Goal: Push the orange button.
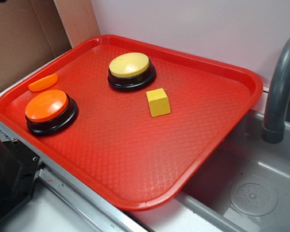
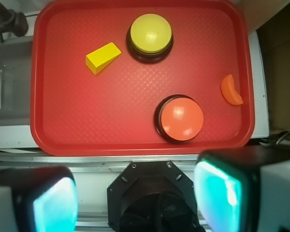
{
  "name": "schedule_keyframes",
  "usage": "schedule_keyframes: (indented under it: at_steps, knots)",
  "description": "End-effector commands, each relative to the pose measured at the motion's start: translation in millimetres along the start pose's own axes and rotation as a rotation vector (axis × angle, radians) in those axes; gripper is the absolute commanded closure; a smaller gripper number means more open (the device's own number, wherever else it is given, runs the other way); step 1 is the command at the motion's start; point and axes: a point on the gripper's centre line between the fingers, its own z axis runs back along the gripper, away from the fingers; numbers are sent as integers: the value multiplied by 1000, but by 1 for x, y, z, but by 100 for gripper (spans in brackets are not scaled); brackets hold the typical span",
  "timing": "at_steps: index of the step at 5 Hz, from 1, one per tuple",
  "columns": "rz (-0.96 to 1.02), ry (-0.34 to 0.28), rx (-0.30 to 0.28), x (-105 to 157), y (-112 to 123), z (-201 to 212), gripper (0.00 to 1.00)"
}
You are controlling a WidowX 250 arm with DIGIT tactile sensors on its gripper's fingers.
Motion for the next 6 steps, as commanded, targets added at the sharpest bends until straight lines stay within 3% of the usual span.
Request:
schedule_keyframes:
  at_steps: [1,2,3,4,6]
  knots:
    - [0,0,0,0,0,0,0]
    - [-17,43,29,14,17,-28,0]
    - [-152,53,50,44,19,-75,0]
    - [-192,75,108,53,24,-116,0]
    - [-72,50,133,33,73,-156,0]
